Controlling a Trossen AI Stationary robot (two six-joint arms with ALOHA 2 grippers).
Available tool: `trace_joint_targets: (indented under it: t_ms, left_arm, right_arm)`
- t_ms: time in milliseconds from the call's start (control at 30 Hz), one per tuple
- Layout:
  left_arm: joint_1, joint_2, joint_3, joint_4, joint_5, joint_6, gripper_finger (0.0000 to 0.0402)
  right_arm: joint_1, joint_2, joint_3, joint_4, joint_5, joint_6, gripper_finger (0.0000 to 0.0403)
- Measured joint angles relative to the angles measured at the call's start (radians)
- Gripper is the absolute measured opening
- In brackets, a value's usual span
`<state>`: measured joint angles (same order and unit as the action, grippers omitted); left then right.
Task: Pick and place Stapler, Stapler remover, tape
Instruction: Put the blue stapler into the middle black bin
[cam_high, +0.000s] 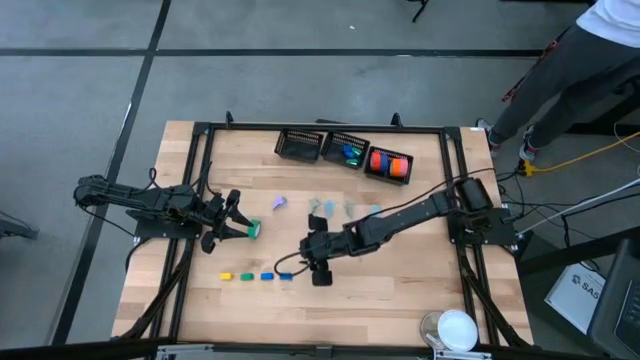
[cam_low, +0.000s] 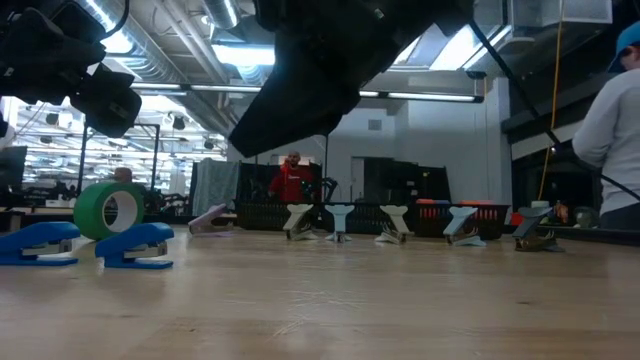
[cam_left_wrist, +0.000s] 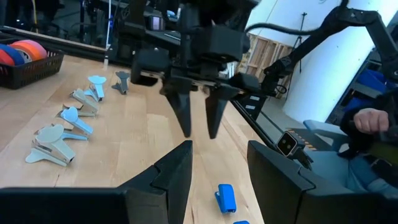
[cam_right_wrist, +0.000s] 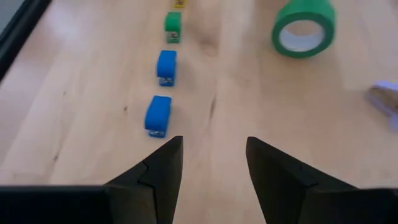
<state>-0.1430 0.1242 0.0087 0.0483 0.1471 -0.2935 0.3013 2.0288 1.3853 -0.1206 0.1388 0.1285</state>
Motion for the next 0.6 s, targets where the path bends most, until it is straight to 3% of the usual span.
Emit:
trace_joint_targets:
  t_ms: [433,600]
  left_arm:
    - [0.0,0.0,0.0,0.0,0.0,0.0,0.015]
    - [0.0,0.0,0.0,0.0,0.0,0.0,0.015]
  right_arm:
    - [0.075,0.091,0.012,0.15,0.001,0.029,0.0181]
    - [0.088,0.148,0.087,0.146,0.079,0.026,0.0181]
